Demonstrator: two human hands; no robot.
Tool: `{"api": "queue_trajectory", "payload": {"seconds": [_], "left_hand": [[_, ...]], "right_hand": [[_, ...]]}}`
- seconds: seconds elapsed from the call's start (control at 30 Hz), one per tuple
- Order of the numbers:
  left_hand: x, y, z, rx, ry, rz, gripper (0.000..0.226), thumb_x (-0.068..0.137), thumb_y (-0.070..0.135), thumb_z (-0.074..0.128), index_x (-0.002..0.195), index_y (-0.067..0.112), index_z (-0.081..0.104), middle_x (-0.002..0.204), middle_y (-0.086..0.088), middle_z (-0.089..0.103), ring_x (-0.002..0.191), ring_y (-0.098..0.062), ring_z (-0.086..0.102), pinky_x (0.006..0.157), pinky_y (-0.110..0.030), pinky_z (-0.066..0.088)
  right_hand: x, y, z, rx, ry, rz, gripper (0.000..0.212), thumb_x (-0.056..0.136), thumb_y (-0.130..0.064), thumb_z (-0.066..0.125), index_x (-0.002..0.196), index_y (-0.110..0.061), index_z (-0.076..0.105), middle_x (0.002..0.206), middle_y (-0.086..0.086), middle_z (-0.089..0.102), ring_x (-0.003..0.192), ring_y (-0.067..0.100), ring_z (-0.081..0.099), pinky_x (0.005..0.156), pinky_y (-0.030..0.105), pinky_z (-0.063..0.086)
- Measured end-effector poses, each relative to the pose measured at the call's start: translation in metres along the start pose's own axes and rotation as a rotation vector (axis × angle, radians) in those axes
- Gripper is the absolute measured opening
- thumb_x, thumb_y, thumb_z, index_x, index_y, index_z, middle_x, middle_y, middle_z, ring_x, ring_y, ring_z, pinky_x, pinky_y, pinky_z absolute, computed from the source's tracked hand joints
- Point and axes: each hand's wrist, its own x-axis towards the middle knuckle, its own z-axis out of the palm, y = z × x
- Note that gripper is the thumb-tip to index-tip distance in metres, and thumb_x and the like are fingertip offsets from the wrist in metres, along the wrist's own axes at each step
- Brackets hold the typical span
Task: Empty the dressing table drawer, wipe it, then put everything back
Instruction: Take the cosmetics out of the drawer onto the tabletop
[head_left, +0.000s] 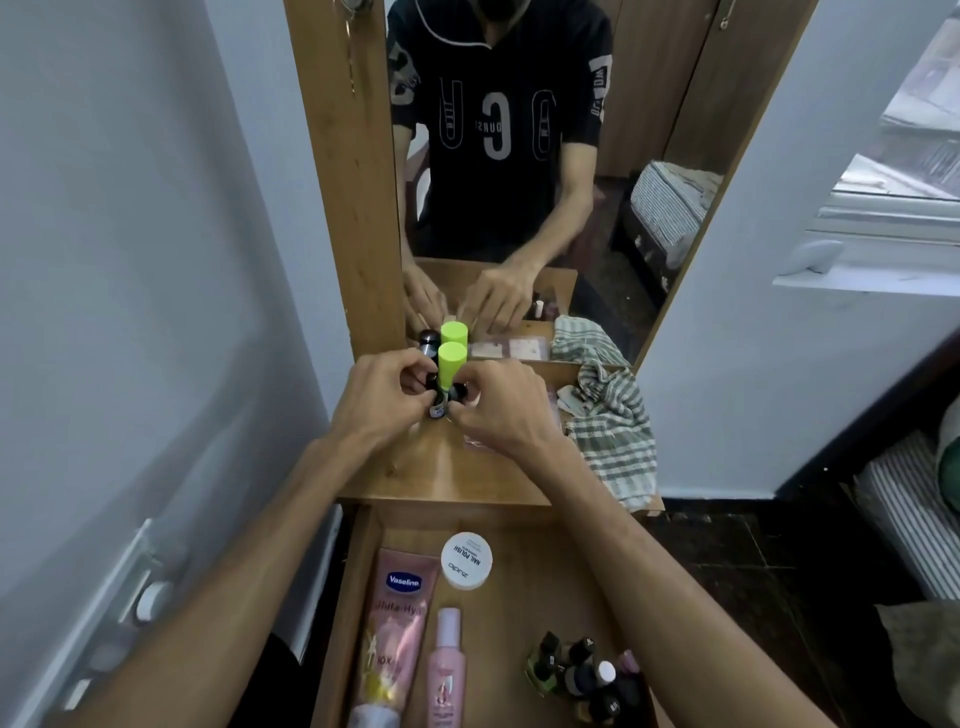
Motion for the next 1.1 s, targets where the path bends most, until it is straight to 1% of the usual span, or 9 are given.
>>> {"api": "queue_trajectory", "payload": {"seconds": [0.13,0.23,0.37,0.47,0.7,0.8,0.9,1.0,1.1], "left_hand": [[-0.003,-0.002,0.005,-0.009,0.046,0.024,0.038,0.076,0.0,0.081,0.11,0.017,0.076,0.091,0.003,0.074,0.075,-0.002,0.071,0.075,-0.019,0.062],[-0.01,-0.003,0.004,-0.018,0.064,0.023,0.042,0.076,0.0,0.082,0.114,0.016,0.074,0.097,0.0,0.074,0.076,-0.007,0.073,0.077,-0.028,0.065],[-0.033,0.006,0.003,0.007,0.111,0.059,0.032,0.075,0.003,0.084,0.104,0.015,0.076,0.092,0.001,0.072,0.074,-0.008,0.071,0.072,-0.03,0.064],[-0.063,0.019,0.006,0.012,0.088,0.076,0.022,0.077,0.006,0.081,0.093,0.019,0.073,0.085,0.008,0.069,0.072,-0.005,0.067,0.067,-0.028,0.061],[-0.136,0.054,0.049,0.02,-0.558,0.025,0.027,0.075,0.014,0.073,0.095,0.033,0.077,0.087,0.017,0.072,0.078,-0.003,0.067,0.072,-0.029,0.059],[-0.151,0.064,0.067,0.09,-0.722,0.112,0.045,0.074,0.011,0.068,0.11,0.035,0.077,0.094,0.021,0.067,0.079,0.005,0.06,0.07,-0.014,0.049],[-0.155,0.071,0.075,0.109,-0.82,0.131,0.05,0.075,0.007,0.065,0.115,0.036,0.076,0.102,0.018,0.065,0.09,0.001,0.059,0.079,-0.027,0.055],[-0.156,0.074,0.079,0.108,-0.866,0.138,0.05,0.076,0.006,0.064,0.114,0.036,0.077,0.107,0.014,0.067,0.094,-0.004,0.061,0.078,-0.03,0.055],[-0.157,0.071,0.085,0.131,-0.888,0.153,0.048,0.078,0.005,0.066,0.112,0.038,0.077,0.107,0.015,0.066,0.083,0.005,0.057,0.068,-0.015,0.046]], "right_hand": [[-0.003,0.003,0.0,0.019,0.0,0.008,0.029,0.082,-0.036,0.076,0.11,-0.027,0.078,0.094,-0.003,0.078,0.096,0.028,0.072,0.074,0.039,0.056],[-0.012,0.005,-0.009,0.053,0.021,-0.022,0.041,0.083,-0.037,0.079,0.122,-0.026,0.074,0.099,-0.006,0.078,0.101,0.027,0.072,0.08,0.043,0.058],[-0.038,0.015,-0.029,0.115,0.037,-0.019,0.032,0.083,-0.031,0.076,0.115,-0.028,0.077,0.091,-0.012,0.078,0.086,0.017,0.073,0.076,0.04,0.059],[-0.069,0.03,-0.046,0.182,-0.117,-0.054,0.021,0.084,-0.026,0.078,0.105,-0.026,0.08,0.085,-0.014,0.076,0.074,0.003,0.067,0.073,0.03,0.059],[-0.152,0.062,-0.067,0.14,-0.707,-0.015,0.026,0.082,-0.02,0.082,0.106,-0.027,0.079,0.09,-0.019,0.072,0.083,-0.008,0.064,0.072,0.008,0.046],[-0.176,0.069,-0.065,0.143,-0.778,0.038,0.028,0.081,-0.018,0.083,0.107,-0.03,0.078,0.093,-0.017,0.072,0.081,-0.003,0.067,0.072,0.014,0.053],[-0.19,0.075,-0.063,0.171,-0.817,0.075,0.025,0.083,-0.016,0.084,0.102,-0.031,0.077,0.094,-0.011,0.074,0.082,0.006,0.074,0.076,0.03,0.066],[-0.196,0.078,-0.058,0.143,-0.8,0.069,0.022,0.084,-0.018,0.084,0.102,-0.029,0.078,0.098,-0.01,0.075,0.088,0.007,0.073,0.079,0.029,0.065],[-0.198,0.079,-0.053,0.147,-0.76,0.075,0.019,0.085,-0.016,0.083,0.1,-0.027,0.079,0.095,-0.011,0.075,0.085,0.005,0.072,0.073,0.023,0.062]]}}
